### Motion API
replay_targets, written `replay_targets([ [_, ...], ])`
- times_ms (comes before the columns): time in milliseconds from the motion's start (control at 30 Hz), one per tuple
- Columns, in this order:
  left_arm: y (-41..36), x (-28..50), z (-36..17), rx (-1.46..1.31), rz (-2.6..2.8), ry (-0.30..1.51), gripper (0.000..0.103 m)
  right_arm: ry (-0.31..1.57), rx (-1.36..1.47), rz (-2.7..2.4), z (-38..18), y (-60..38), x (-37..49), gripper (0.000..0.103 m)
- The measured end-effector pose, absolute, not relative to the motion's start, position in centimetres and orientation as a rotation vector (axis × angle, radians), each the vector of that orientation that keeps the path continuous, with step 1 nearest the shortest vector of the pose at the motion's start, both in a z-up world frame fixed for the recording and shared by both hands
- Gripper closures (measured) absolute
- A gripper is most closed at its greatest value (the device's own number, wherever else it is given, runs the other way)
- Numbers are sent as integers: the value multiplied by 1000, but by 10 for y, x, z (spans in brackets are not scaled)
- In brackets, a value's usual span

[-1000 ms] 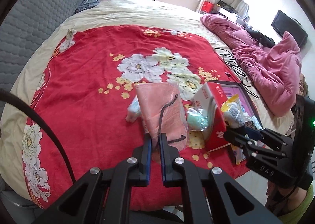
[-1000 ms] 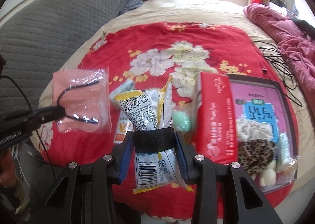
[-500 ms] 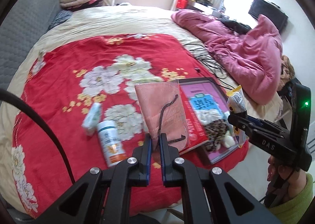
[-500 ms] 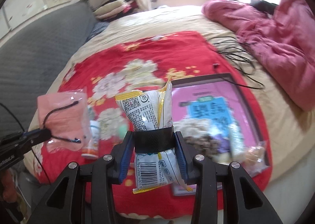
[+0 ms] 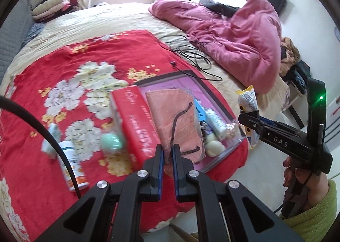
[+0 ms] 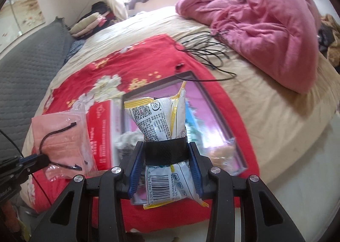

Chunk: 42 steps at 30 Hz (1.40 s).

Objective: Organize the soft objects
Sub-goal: 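Carry the pink bag with left tool while right tool carries the snack packet toward the tray, then lower and release the pink bag with left tool while right tool releases the snack packet onto the tray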

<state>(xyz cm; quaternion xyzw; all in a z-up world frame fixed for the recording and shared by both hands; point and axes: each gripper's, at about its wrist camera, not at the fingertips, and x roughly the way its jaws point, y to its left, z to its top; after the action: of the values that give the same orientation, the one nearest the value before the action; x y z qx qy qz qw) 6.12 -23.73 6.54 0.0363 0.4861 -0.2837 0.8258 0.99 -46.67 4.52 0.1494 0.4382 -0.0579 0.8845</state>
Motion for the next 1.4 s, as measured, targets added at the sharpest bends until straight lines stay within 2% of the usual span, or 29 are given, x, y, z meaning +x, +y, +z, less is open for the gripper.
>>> replay_targets([
  [700, -328, 61, -5, 213, -686, 1142, 95, 1018, 392, -197, -11, -519, 1, 61],
  [1100, -328, 86, -27, 183, -651, 1184, 95, 1077, 399, -189, -50, -525, 28, 61],
  [1400, -329, 97, -31, 161, -649, 1193, 95, 1070, 342, -171, -52, -521, 56, 61],
])
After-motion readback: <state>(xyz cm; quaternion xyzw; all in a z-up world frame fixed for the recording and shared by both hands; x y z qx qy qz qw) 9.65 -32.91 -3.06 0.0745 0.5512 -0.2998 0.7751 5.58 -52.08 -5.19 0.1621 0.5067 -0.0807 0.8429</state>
